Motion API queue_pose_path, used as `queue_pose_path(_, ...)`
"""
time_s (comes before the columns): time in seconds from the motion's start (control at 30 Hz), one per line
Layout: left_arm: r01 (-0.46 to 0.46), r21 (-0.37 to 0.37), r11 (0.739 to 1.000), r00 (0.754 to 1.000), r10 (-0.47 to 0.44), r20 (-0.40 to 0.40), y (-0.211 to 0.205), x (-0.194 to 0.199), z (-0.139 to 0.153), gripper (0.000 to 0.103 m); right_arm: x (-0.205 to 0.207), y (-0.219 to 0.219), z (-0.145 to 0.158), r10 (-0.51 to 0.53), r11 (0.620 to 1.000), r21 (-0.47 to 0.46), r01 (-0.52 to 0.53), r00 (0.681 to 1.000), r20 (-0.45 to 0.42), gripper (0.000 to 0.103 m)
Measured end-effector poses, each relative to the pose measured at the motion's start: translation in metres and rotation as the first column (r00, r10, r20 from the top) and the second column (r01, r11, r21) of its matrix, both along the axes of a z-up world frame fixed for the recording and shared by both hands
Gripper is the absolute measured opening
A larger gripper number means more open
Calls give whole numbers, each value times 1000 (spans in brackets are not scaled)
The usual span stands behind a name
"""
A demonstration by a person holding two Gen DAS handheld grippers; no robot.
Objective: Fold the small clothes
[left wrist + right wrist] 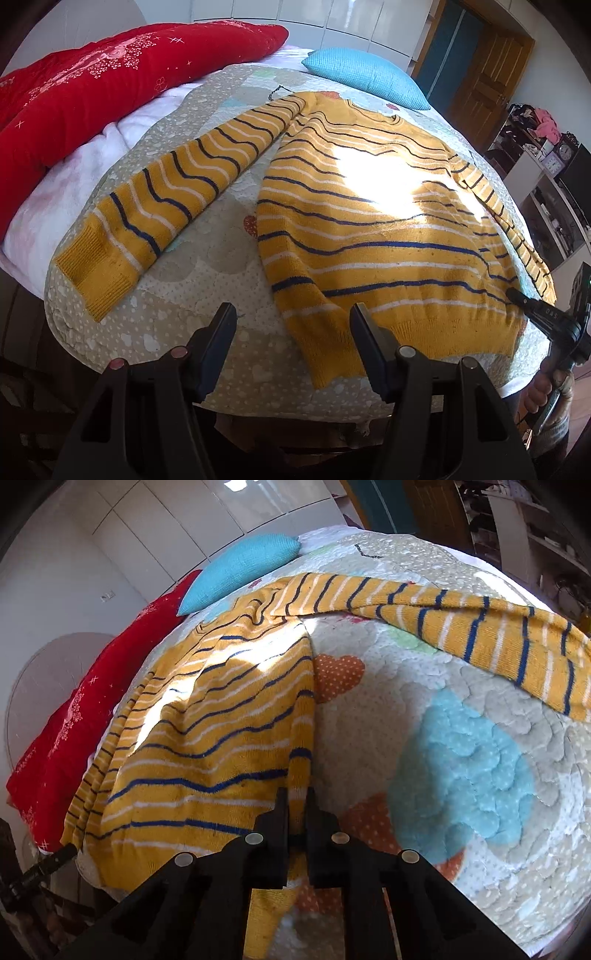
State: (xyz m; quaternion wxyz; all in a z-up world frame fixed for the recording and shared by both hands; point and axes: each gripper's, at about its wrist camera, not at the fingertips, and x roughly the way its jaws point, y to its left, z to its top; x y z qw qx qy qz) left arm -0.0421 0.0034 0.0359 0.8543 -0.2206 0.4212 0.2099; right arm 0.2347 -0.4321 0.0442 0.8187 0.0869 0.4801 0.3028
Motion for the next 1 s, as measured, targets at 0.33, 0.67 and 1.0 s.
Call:
queue_pose_path(0.33, 7, -9, 1000, 1000, -7, -18, -1, 4, -6, 67, 42, 9, -7, -99, 993, -52, 105, 990, 101, 8)
queue_pose_path(0.67, 33, -29, 999, 998, -34, -46, -2, 23, -20, 70, 156, -46, 45, -457, 817, 292, 497, 867, -198, 64)
queue_pose_path(1.0, 15, -42, 999, 998, -18, -65, 5, 27, -23, 70, 228, -35, 49, -502, 769, 235, 595, 789, -356, 7)
